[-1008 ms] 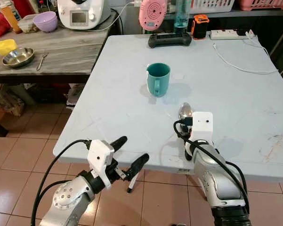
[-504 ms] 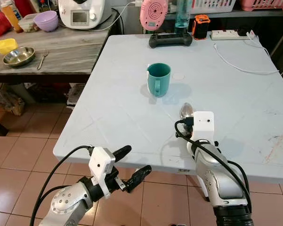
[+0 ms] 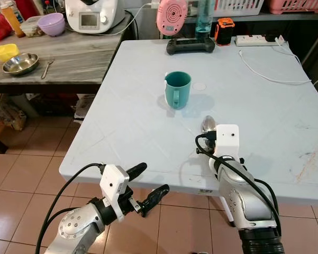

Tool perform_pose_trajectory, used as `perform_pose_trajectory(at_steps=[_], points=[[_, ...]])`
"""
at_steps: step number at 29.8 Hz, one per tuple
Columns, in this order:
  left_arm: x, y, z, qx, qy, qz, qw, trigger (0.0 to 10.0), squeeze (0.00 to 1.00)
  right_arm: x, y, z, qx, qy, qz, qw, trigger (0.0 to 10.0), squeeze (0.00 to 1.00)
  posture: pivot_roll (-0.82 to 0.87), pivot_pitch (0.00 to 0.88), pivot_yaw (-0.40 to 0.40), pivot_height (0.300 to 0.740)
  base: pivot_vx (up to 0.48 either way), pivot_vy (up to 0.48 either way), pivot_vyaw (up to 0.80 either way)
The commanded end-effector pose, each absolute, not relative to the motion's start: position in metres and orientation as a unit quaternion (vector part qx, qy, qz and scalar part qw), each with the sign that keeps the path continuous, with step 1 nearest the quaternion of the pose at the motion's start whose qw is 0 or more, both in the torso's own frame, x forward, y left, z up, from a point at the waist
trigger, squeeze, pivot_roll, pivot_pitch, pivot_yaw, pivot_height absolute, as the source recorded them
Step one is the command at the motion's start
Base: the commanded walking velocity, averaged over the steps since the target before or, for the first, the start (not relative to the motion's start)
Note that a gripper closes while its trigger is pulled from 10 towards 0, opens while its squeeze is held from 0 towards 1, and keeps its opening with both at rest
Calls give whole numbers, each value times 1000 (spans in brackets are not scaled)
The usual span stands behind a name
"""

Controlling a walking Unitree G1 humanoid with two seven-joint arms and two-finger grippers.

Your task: Setting the table

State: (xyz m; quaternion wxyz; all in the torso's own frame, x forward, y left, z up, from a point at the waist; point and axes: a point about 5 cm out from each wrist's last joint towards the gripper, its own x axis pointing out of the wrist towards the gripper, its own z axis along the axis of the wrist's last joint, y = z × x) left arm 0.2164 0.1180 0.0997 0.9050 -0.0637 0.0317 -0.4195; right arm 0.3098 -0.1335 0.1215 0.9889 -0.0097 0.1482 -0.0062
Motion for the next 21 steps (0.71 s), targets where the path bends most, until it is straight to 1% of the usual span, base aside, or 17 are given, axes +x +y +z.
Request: perform_pose_trajectory(at_steps=[1, 2, 4, 5, 6, 8, 9, 11, 12, 13, 14, 21], points=[[221, 127, 99, -51, 25, -386, 921, 10000, 0, 312, -141, 122, -11, 139, -14, 990, 0, 0, -125, 116, 85, 740, 0, 0, 0], [226, 131, 102, -48, 17, -368, 929, 10000, 0, 313, -141, 127, -3, 122, -6, 993, 0, 0, -125, 116, 85, 740, 0, 0, 0], [230, 133, 105, -45, 11, -355, 934, 10000, 0, 314, -140, 130, 0, 112, 0, 994, 0, 0, -125, 116, 85, 740, 0, 0, 0], [235, 138, 110, -42, 0, -324, 945, 10000, 0, 316, -142, 136, -7, 93, -4, 996, 0, 0, -125, 116, 85, 740, 0, 0, 0], [235, 138, 110, -42, 0, -324, 945, 10000, 0, 316, -142, 136, -7, 93, -4, 996, 0, 0, -125, 116, 85, 740, 0, 0, 0], [242, 144, 117, -37, -13, -284, 958, 10000, 0, 318, -143, 144, -18, 69, -8, 997, 0, 0, -125, 116, 85, 740, 0, 0, 0], [242, 144, 117, -37, -13, -284, 958, 10000, 0, 318, -143, 144, -18, 69, -8, 997, 0, 0, -125, 116, 85, 740, 0, 0, 0], [252, 151, 124, -27, -32, -226, 973, 10000, 0, 321, -142, 152, -17, 46, -3, 999, 0, 0, -122, 114, 86, 740, 0, 0, 0], [254, 153, 125, -25, -34, -214, 976, 10000, 0, 321, -141, 153, -19, 40, 1, 999, 0, 0, -122, 114, 86, 740, 0, 0, 0], [257, 156, 127, -20, -40, -187, 981, 10000, 0, 322, -140, 155, -26, 33, 8, 999, 3765, 0, -120, 113, 85, 740, 0, 0, 0], [259, 158, 127, -18, -42, -170, 984, 10000, 0, 322, -140, 155, -27, 31, 13, 999, 10000, 0, -120, 112, 84, 740, 0, 0, 0], [263, 160, 128, -28, -40, -146, 988, 10000, 0, 321, -136, 160, -40, 8, 32, 999, 10000, 0, -116, 106, 84, 740, 0, 0, 0]])
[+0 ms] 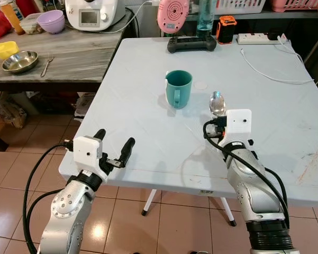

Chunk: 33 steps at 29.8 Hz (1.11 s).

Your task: Setting the table

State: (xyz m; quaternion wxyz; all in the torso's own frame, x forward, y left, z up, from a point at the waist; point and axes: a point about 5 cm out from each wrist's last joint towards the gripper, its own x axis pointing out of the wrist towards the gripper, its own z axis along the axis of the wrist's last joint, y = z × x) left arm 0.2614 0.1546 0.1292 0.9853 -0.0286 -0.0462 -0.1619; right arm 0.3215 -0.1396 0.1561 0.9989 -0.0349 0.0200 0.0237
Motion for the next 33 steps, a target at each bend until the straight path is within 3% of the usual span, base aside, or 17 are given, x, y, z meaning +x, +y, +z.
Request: perform_pose_trajectory(at_steps=[1, 9, 18, 22, 33], points=[[263, 159, 128, -31, -41, -142, 989, 10000, 0, 321, -135, 160, -40, 6, 32, 999, 10000, 0, -116, 106, 84, 740, 0, 0, 0], [266, 160, 131, -55, -48, -114, 991, 10000, 0, 321, -125, 161, -21, -16, 40, 999, 10000, 0, -114, 114, 81, 740, 0, 72, 0], [268, 162, 130, -52, -50, -106, 992, 10000, 0, 320, -134, 166, -65, -60, 25, 996, 10000, 0, -119, 118, 79, 740, 0, 375, 0], [267, 162, 129, -56, -48, -108, 991, 10000, 0, 319, -134, 165, -33, -51, 39, 997, 10000, 0, -119, 120, 81, 740, 0, 409, 0], [267, 163, 126, -54, -42, -111, 992, 10000, 0, 320, -137, 161, -47, -55, 30, 997, 10000, 0, -114, 115, 81, 740, 0, 469, 0]])
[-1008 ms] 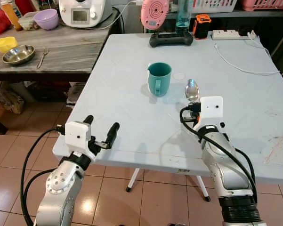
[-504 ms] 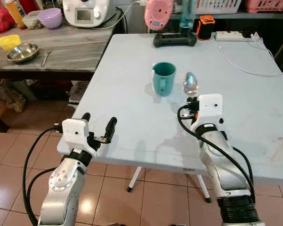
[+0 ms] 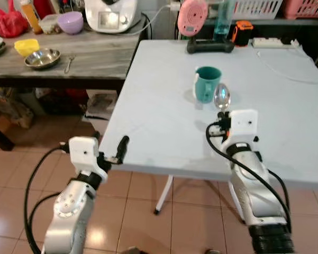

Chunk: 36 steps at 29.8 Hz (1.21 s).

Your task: Setting the table

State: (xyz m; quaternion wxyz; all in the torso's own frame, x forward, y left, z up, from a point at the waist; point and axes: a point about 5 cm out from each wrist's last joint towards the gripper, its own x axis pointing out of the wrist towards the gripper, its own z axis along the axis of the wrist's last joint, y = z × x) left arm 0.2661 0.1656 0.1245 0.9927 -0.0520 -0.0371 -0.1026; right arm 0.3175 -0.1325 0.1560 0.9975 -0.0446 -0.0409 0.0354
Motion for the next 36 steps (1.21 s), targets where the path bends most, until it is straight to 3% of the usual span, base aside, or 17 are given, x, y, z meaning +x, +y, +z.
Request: perform_pose_trajectory(at_steps=[1, 36], points=[[267, 164, 126, -53, -42, -110, 992, 10000, 0, 320, -137, 162, -45, -55, 30, 997, 10000, 0, -114, 115, 81, 740, 0, 480, 0], [267, 154, 116, -51, -37, -102, 993, 10000, 0, 324, -136, 168, -53, -75, 29, 995, 10000, 0, -105, 105, 75, 740, 0, 480, 0]])
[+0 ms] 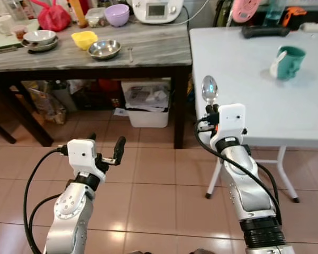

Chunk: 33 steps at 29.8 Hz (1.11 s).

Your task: Setting the table

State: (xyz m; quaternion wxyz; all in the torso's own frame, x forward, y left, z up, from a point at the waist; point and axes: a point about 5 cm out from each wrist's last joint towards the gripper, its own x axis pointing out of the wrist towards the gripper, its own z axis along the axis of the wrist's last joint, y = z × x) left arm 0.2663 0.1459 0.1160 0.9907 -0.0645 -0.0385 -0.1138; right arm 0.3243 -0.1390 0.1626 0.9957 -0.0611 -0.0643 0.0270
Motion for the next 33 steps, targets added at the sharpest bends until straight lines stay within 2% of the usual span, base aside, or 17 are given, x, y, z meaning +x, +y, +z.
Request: perform_pose_trajectory(at_steps=[1, 9, 26, 33], points=[[267, 153, 116, -50, -38, -101, 993, 10000, 0, 324, -137, 167, -53, -75, 29, 995, 10000, 0, -105, 105, 75, 740, 0, 480, 0], [267, 150, 115, -46, -40, -100, 993, 10000, 0, 325, -140, 167, -52, -75, 23, 996, 10000, 0, -105, 101, 76, 740, 0, 480, 0], [268, 154, 123, -52, -66, -97, 992, 10000, 0, 325, -140, 165, -55, -72, 22, 996, 10000, 0, -110, 99, 73, 740, 0, 0, 0], [269, 153, 123, -52, -70, -98, 991, 10000, 0, 326, -141, 165, -57, -72, 21, 996, 10000, 0, -110, 99, 72, 740, 349, 0, 0]])
